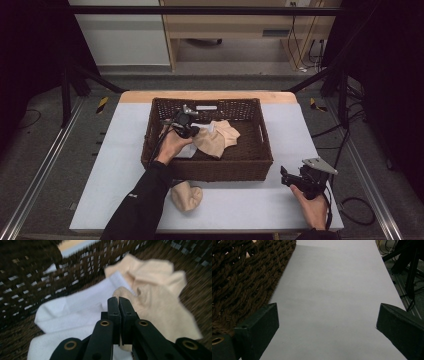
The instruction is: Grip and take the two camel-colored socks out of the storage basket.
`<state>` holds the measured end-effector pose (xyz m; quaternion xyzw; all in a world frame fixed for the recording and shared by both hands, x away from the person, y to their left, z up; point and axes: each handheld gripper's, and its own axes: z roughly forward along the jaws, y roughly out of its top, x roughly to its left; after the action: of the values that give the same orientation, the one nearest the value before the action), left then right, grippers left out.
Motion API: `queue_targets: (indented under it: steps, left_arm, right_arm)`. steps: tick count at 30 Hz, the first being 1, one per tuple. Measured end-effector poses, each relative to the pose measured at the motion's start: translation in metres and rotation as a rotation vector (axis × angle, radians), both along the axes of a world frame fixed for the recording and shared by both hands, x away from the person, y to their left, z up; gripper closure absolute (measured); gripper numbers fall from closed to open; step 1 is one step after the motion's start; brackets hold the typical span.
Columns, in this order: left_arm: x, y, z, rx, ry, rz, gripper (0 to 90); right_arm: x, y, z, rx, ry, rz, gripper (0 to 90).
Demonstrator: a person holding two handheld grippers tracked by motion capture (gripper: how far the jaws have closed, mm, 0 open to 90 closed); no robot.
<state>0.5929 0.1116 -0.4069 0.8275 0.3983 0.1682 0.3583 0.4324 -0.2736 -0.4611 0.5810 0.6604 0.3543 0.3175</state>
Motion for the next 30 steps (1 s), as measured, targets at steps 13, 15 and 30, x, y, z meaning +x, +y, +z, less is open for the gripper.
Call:
queue_targets:
  steps: [13,15,30]
  left_arm:
    - [-0.025,0.012,0.037,-0.164,-0.177,-0.018,88.7]
    - [-0.031,0.011,0.044,-0.175,-0.192,-0.029,88.7]
    - [-0.075,0.007,0.106,-0.268,-0.334,-0.084,88.7]
  right_arm:
    - [0.000,0.000,0.000,0.000,0.000,-0.001,4.6]
    - [0.000,0.000,0.000,-0.001,0.000,0.000,4.6]
    - [-0.001,-0.001,0.001,0.003,-0.006,-0.003,4.5]
